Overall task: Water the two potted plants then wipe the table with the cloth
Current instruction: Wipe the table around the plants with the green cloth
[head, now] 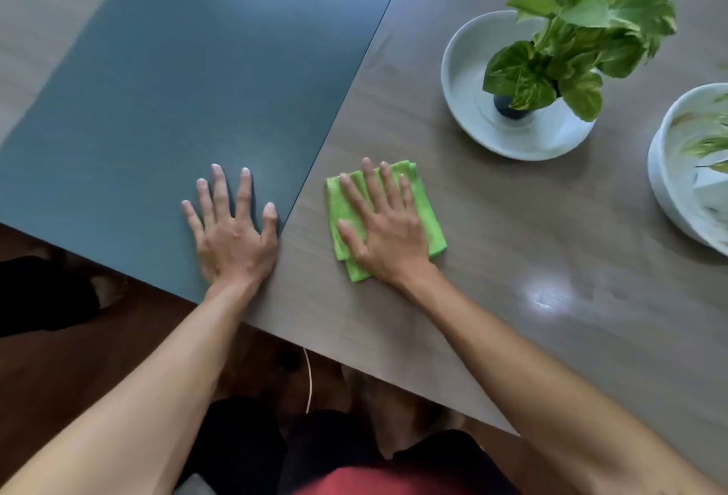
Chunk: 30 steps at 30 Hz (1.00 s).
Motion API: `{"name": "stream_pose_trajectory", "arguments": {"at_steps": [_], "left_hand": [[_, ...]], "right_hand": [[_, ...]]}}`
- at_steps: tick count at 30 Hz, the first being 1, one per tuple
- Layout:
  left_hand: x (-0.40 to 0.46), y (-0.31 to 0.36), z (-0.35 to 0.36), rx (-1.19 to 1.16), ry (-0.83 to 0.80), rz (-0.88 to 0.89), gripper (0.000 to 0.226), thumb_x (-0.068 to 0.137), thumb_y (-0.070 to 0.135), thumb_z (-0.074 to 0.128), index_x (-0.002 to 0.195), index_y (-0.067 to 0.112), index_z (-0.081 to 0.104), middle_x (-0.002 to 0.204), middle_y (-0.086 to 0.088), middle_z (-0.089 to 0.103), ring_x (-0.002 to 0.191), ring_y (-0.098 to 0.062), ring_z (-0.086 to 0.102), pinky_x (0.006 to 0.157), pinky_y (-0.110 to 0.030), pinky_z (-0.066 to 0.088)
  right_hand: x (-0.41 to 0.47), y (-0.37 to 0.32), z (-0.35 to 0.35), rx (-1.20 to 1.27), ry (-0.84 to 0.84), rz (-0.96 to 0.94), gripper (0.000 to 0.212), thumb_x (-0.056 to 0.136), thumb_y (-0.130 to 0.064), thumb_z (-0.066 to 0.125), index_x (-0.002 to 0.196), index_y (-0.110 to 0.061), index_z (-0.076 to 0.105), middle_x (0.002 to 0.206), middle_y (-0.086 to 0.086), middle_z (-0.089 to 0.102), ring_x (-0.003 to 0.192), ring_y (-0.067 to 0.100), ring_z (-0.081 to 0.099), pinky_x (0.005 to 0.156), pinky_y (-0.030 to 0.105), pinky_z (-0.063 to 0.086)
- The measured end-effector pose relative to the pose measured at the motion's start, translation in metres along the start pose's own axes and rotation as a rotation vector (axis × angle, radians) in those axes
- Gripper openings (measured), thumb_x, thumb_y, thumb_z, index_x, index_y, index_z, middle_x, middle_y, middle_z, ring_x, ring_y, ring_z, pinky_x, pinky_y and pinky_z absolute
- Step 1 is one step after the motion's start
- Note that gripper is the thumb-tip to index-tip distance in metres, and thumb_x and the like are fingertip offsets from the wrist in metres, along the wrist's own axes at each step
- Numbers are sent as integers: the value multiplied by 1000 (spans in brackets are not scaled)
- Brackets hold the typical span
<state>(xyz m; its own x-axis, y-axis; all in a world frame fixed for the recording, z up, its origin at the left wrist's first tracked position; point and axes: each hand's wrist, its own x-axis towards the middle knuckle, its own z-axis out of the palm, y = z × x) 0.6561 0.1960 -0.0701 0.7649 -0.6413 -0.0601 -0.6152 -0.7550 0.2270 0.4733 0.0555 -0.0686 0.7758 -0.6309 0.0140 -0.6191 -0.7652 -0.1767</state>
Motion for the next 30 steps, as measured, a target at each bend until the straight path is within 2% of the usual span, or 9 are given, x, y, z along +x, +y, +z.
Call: {"name": "stream_pose_trajectory", "arguments": {"at_steps": [3, 5, 7, 9, 14, 17, 19, 23, 30], "left_hand": [[-1, 1, 1, -11, 19, 12, 66, 97, 51, 29, 157, 25, 26, 168, -10, 10, 154, -33, 10, 124, -54, 1], [0, 0, 0, -11, 29, 12, 66, 97, 51, 30, 157, 25, 28, 167, -10, 12, 153, -34, 12, 123, -55, 2], [0, 0, 1, -6, 32, 8, 66, 96, 51, 30, 157, 24, 28, 167, -10, 13, 153, -34, 13, 124, -55, 4], [0, 0, 2, 3, 44, 11, 66, 96, 51, 32, 156, 24, 29, 167, -10, 14, 153, -35, 14, 123, -56, 5], [1, -1, 6, 13, 60, 17, 66, 97, 51, 34, 157, 25, 28, 167, -10, 14, 153, -35, 15, 123, -56, 5], [2, -3, 11, 15, 92, 23, 65, 97, 51, 35, 156, 25, 29, 167, -10, 15, 152, -34, 16, 123, -55, 5], [2, -3, 12, 25, 100, 27, 65, 97, 51, 36, 156, 25, 30, 167, -10, 16, 152, -35, 16, 123, -55, 5], [1, -2, 10, 24, 81, 28, 66, 97, 51, 34, 156, 24, 29, 167, -11, 15, 152, -35, 16, 123, -55, 5], [1, -1, 1, -15, 6, 17, 68, 95, 53, 29, 157, 25, 27, 168, -9, 11, 154, -34, 9, 123, -54, -1]], "right_hand": [[-27, -15, 6, 2, -30, -305, 66, 98, -60, 37, 156, -32, 26, 166, 5, 15, 154, 29, 9, 122, 53, 14], [-10, -2, 3, -7, -47, -371, 65, 97, -61, 36, 156, -36, 26, 166, 4, 16, 154, 28, 10, 122, 52, 13], [29, 15, 0, -33, -42, -307, 63, 97, -61, 37, 155, -37, 29, 165, 4, 19, 153, 29, 14, 122, 52, 13], [79, 30, -3, -48, -35, -157, 63, 96, -61, 35, 154, -38, 29, 165, 5, 19, 153, 31, 15, 122, 52, 12], [198, 70, -20, -95, -24, 253, 72, 94, -68, 26, 158, -39, 7, 168, 9, -2, 153, 33, -4, 123, 54, 0], [239, 80, -26, -82, -28, 403, 71, 93, -70, 18, 157, -42, 2, 167, 9, -7, 153, 34, -7, 122, 56, -4], [250, 79, -27, -67, -72, 418, 67, 94, -69, 15, 156, -46, 5, 168, 3, -3, 153, 34, -6, 121, 57, -5], [237, 69, -29, -58, -112, 284, 65, 97, -65, 17, 157, -44, 8, 168, -3, 3, 154, 29, -2, 123, 52, -4], [145, 2, -13, -47, -114, 132, 68, 97, -63, 27, 158, -36, 15, 168, -1, 7, 154, 28, 4, 123, 50, 2]]}}
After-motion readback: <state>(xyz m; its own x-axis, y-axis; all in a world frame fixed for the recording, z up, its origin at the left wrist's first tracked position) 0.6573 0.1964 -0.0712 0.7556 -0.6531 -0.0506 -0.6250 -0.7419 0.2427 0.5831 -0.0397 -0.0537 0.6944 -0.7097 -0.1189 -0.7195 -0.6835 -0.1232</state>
